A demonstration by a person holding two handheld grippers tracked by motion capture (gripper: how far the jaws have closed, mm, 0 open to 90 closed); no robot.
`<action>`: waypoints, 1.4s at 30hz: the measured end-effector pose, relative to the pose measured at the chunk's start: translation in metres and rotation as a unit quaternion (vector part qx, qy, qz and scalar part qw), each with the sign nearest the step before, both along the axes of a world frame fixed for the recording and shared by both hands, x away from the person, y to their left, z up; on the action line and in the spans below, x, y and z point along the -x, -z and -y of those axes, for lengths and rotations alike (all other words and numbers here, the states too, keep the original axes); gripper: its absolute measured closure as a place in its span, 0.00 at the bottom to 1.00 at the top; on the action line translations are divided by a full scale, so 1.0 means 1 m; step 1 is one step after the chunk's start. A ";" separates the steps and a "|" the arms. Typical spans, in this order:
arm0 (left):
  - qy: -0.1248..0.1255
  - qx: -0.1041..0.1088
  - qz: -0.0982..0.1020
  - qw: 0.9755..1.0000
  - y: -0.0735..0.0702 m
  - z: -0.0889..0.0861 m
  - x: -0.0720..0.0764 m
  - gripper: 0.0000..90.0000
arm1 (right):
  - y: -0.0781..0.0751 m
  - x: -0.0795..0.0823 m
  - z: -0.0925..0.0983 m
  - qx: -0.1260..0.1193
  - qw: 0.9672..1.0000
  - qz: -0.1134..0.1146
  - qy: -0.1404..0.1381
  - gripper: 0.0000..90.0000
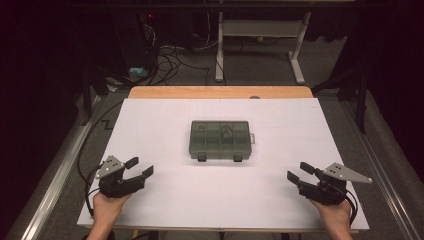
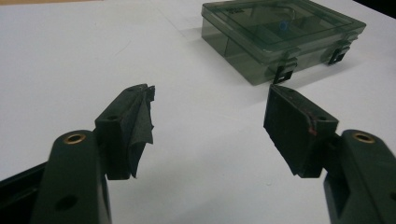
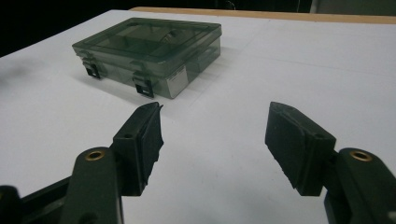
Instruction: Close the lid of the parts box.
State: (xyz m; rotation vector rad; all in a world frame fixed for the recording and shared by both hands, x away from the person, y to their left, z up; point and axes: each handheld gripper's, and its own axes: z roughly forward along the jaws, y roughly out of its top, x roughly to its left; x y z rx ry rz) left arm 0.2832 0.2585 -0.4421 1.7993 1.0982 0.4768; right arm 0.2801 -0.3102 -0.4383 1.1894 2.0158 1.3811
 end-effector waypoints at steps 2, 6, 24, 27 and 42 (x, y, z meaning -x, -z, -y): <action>-0.002 0.002 0.000 1.000 0.001 -0.001 0.001 0.36 | 0.001 0.001 0.001 0.000 1.000 0.000 0.002 0.40; -0.004 0.002 0.000 1.000 0.002 -0.003 0.002 0.36 | 0.004 0.003 0.004 0.000 1.000 0.001 0.006 0.39; -0.024 0.010 -0.005 1.000 0.009 -0.013 0.001 0.35 | 0.012 0.007 0.016 -0.001 1.000 0.002 0.024 0.38; -0.028 0.011 -0.005 1.000 0.010 -0.015 0.001 0.35 | 0.013 0.007 0.017 -0.002 1.000 0.001 0.027 0.38; -0.051 0.021 -0.009 0.998 0.016 -0.024 -0.001 0.35 | 0.019 0.006 0.020 0.004 0.999 -0.002 0.039 0.37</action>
